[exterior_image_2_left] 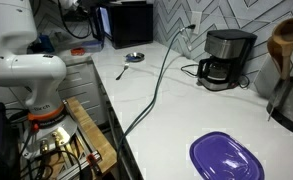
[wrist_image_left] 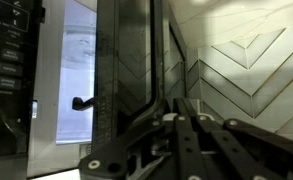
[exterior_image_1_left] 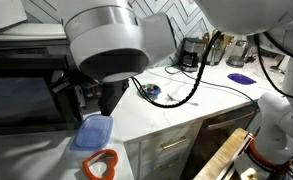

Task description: Close the microwave door

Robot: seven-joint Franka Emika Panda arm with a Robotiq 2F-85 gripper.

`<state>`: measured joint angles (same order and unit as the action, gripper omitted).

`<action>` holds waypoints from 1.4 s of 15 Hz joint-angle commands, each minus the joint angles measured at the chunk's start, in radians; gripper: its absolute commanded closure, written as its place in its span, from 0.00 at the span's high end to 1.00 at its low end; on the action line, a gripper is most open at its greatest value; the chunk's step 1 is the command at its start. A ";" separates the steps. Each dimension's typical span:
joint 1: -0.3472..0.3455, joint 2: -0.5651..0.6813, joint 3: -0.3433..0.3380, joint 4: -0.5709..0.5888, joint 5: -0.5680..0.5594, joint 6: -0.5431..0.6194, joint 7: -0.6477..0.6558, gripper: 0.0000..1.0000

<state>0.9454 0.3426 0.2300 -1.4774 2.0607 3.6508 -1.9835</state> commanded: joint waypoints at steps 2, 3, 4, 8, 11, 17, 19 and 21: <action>0.000 0.065 0.001 0.099 0.004 0.109 -0.018 0.00; 0.004 0.075 -0.005 0.112 -0.006 0.131 -0.013 0.00; 0.004 0.081 -0.008 0.125 -0.011 0.147 -0.010 0.00; 0.008 0.103 -0.032 0.162 -0.032 0.211 0.005 0.00; 0.010 0.117 -0.048 0.179 -0.046 0.215 0.010 0.00; 0.015 0.160 -0.083 0.214 -0.094 0.227 0.019 0.00; 0.019 0.167 -0.087 0.219 -0.099 0.241 0.018 0.00; 0.020 0.172 -0.088 0.226 -0.103 0.250 0.021 0.00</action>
<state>0.9551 0.4816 0.1626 -1.2861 1.9807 3.8547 -1.9805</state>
